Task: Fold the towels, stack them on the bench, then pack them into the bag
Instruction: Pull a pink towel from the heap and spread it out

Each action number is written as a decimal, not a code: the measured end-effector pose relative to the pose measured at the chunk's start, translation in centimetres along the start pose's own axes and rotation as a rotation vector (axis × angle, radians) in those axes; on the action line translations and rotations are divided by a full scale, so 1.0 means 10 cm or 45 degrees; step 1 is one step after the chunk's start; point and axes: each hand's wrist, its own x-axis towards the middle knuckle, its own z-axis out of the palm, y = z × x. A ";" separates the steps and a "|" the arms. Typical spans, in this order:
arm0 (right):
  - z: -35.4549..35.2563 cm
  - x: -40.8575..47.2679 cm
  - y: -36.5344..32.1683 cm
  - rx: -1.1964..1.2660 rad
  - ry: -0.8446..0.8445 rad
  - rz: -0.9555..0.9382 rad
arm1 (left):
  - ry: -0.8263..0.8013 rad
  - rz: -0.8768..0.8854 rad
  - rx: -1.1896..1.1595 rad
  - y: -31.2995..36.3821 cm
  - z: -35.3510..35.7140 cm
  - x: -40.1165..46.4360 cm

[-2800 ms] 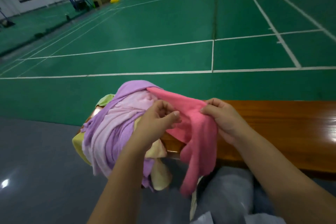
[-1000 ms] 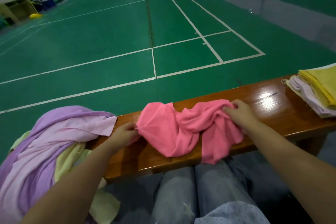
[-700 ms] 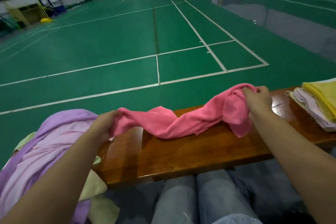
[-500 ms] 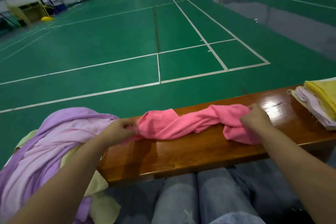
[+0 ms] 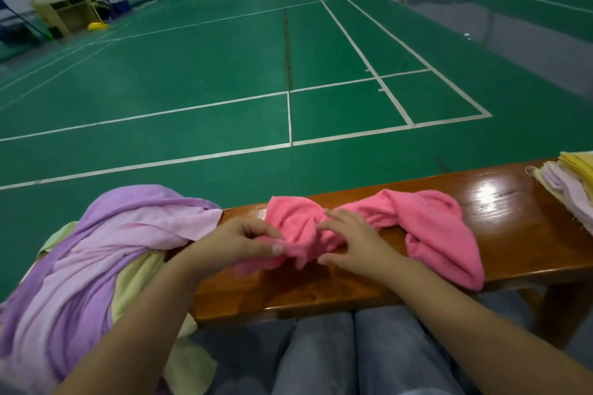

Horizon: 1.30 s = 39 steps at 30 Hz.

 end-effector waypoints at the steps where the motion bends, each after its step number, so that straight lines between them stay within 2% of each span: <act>1: 0.01 0.05 -0.07 0.127 0.013 -0.037 | 0.104 0.033 -0.078 0.07 -0.03 -0.01; 4: -0.04 0.15 -0.20 0.218 0.106 -0.083 | 0.365 0.127 -0.229 0.21 -0.17 -0.05; 7: -0.13 0.13 -0.25 0.278 0.060 -0.029 | 0.518 0.243 -0.334 0.32 -0.30 -0.11; 11: -0.16 0.13 -0.30 0.330 -0.008 -0.003 | 0.500 0.279 -0.367 0.51 -0.36 -0.17; 15: -0.09 0.16 -0.35 0.017 0.184 -0.056 | 0.570 0.323 -0.434 0.72 -0.35 -0.23; 17: -0.11 0.15 -0.35 0.037 0.259 -0.064 | 0.747 0.340 -0.487 0.76 -0.43 -0.25; 19: -0.20 0.14 -0.32 0.038 0.367 -0.002 | 1.007 0.304 -0.532 0.71 -0.56 -0.23; 21: -0.36 0.14 -0.30 -0.039 0.513 0.054 | 1.228 0.239 -0.453 0.63 -0.64 -0.22; 22: -0.43 0.15 -0.31 -0.078 0.592 0.043 | 1.274 0.217 -0.377 0.59 -0.65 -0.20; 23: -0.50 0.16 -0.33 -0.107 0.663 0.014 | 1.254 0.193 -0.304 0.57 -0.61 -0.18; 25: -0.62 0.17 -0.43 -0.129 0.712 -0.026 | 1.038 0.125 -0.172 0.54 -0.48 -0.13; 28: -0.68 0.16 -0.61 -0.126 0.589 -0.065 | 0.581 0.083 -0.011 0.53 -0.17 0.01; 30: -0.67 0.15 -0.68 -0.076 0.491 -0.093 | 0.404 0.073 0.053 0.53 0.06 0.13; 32: -0.64 0.12 -0.69 -0.033 0.439 -0.106 | 0.350 0.079 0.138 0.53 0.24 0.23; 35: -0.63 0.07 -0.59 -0.046 0.337 -0.095 | 0.374 0.104 0.160 0.50 0.33 0.31; 39: -0.75 0.02 -0.29 -0.222 0.228 -0.206 | 0.431 0.093 0.022 0.42 0.13 0.30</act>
